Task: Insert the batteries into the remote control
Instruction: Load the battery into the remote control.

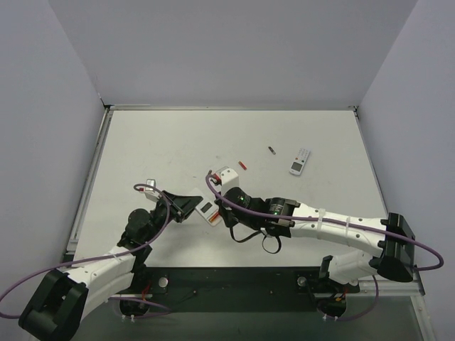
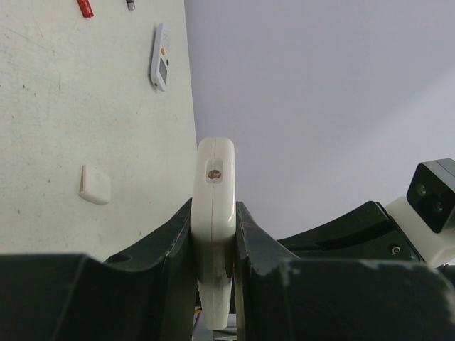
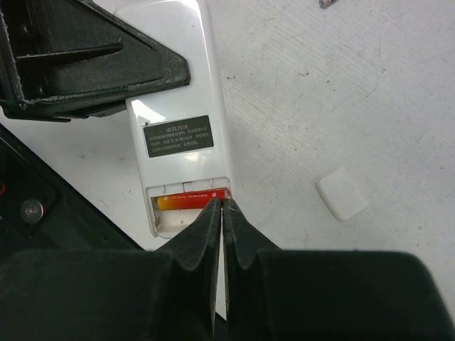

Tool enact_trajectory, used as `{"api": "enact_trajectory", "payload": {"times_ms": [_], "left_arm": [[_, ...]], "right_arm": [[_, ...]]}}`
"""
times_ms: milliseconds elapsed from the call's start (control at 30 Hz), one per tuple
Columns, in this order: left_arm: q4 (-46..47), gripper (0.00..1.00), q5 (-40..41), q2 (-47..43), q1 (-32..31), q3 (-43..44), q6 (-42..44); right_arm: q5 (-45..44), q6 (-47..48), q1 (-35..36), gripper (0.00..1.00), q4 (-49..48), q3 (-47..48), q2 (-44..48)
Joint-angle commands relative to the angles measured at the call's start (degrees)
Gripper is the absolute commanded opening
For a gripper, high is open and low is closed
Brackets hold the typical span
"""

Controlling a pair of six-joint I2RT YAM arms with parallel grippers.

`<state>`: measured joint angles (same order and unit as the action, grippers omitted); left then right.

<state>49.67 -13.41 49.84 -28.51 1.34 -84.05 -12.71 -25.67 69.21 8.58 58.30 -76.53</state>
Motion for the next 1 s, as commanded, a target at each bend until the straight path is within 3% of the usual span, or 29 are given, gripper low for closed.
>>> {"api": "enact_trajectory", "payload": {"times_ms": [0, 433, 667, 967], "left_arm": [[10.61, 0.0, 0.93, -2.12, -0.14, -0.11, -2.17], [12.91, 0.0, 1.02, -3.61, -0.14, -0.47, -1.29], [4.94, 0.0, 1.36, -5.72, -0.14, -0.47, 3.88], [0.25, 0.0, 3.04, -5.9, 0.3, -1.34, 9.17]], "right_arm": [[6.29, -1.22, 0.4, 0.0, 0.47, 2.16, -3.18], [8.67, -1.93, -0.57, 0.0, 1.27, 2.78, -5.47], [11.39, 2.28, -0.48, 0.0, -0.49, 3.57, -2.58], [12.98, 4.4, -1.96, 0.26, 1.08, 3.75, 4.89]]}}
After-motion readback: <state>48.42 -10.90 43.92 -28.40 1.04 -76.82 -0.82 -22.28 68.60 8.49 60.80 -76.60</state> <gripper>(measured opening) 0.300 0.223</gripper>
